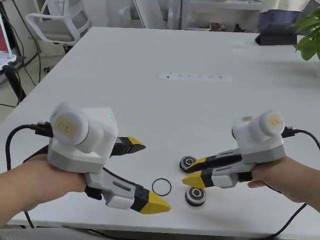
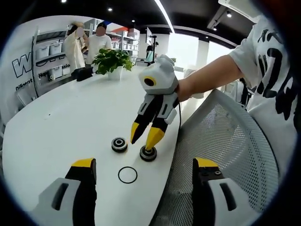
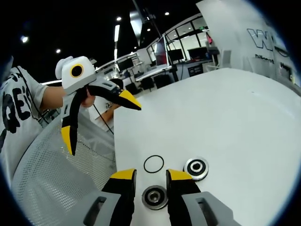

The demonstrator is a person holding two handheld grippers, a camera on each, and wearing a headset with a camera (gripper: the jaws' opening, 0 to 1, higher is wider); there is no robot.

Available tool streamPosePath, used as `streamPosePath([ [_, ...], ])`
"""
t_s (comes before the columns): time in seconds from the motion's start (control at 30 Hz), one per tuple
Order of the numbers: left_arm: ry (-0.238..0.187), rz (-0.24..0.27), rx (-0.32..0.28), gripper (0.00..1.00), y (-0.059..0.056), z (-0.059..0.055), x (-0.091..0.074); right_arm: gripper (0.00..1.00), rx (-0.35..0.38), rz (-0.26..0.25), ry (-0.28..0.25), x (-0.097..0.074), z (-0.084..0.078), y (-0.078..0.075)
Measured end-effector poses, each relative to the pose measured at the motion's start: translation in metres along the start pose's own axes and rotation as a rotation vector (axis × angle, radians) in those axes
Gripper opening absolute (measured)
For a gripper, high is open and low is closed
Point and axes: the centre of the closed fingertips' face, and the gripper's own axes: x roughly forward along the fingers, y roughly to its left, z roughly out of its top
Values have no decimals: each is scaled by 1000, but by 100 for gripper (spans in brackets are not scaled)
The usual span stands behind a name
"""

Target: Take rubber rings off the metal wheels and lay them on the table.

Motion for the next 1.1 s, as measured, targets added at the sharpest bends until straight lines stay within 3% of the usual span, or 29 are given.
streamPosePath([
  [0.5, 24, -37, 21, 74, 2, 7, 30, 29, -3, -22, -18, -24, -18, 3],
  [1.1, 79, -108, 36, 54, -9, -3, 65, 28, -34, -25, 11, -21, -45, -3],
])
